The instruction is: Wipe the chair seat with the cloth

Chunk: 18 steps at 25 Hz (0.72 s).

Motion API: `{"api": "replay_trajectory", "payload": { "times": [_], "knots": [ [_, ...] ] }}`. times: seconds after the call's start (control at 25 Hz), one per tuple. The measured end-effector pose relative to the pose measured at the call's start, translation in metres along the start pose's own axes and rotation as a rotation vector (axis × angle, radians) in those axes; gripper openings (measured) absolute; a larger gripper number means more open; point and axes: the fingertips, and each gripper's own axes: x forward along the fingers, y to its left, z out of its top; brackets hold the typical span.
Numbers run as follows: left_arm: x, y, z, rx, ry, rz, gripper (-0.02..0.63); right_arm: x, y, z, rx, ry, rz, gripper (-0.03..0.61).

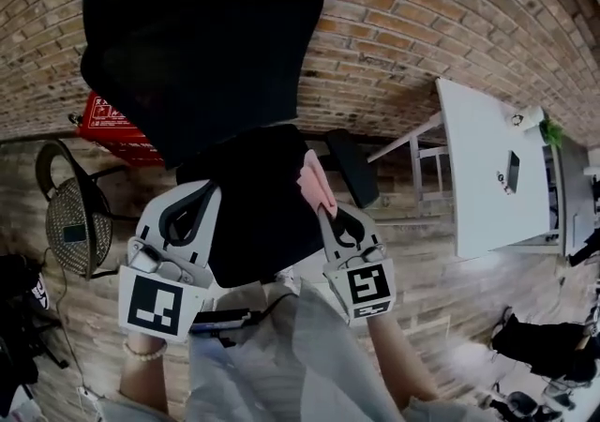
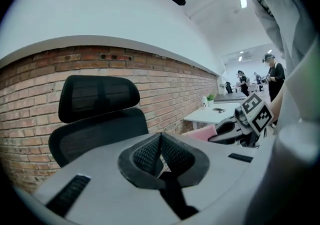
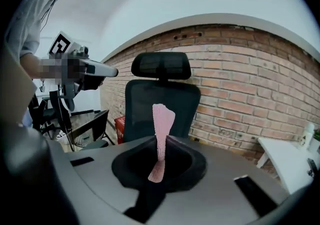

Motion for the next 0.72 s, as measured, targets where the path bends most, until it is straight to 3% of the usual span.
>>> {"api": "replay_trajectory", "payload": {
  "times": [0.16, 0.32, 0.72],
  "knots": [
    [-0.012, 0.000, 0.015, -0.010, -0.018, 0.012, 0.018, -0.019, -0.009, 0.032, -0.024, -0.081, -0.032, 0.055],
    [-0.017, -0.006, 0.025, 0.019, -0.023, 0.010, 0.018, -0.039, -0.014, 0.053, -0.038, -0.112, -0.053, 0.055],
    [-0.030, -0.014, 0.034, -0.006, -0.041, 0.017, 0.018, -0.060, -0.006, 0.085, -0.062, -0.178, -0.064, 0.055]
  ]
}}
